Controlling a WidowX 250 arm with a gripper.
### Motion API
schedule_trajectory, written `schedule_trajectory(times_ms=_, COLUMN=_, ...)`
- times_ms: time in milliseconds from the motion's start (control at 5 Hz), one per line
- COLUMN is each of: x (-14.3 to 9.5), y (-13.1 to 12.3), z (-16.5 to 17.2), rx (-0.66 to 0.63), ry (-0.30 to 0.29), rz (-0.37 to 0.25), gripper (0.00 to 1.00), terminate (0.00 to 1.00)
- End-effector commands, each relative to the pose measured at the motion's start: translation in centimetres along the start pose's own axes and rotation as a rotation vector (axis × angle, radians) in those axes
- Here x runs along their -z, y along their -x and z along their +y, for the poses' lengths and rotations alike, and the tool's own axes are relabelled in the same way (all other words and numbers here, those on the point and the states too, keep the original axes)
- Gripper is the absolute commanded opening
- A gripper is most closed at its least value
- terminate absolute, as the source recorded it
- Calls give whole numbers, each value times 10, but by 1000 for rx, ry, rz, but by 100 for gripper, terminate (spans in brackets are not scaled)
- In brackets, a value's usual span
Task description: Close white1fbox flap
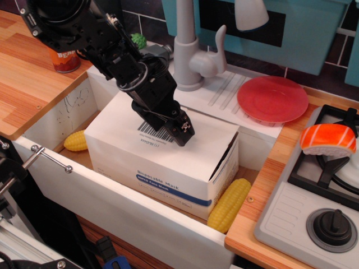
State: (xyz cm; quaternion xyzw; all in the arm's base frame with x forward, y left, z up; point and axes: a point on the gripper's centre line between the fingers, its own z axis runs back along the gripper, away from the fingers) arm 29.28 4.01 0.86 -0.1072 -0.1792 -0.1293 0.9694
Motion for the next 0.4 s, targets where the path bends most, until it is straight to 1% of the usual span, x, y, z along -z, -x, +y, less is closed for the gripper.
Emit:
schedule_trajectory(times_ms=0, x=-1, y=-24, z=10, rx=31, ry=-14, rz=-42, gripper=100, terminate=0)
schedule_trajectory(times_ms=200, x=-5, y=-30, z=8, rx=59, ry=-28, rz=-43, gripper=100, terminate=100)
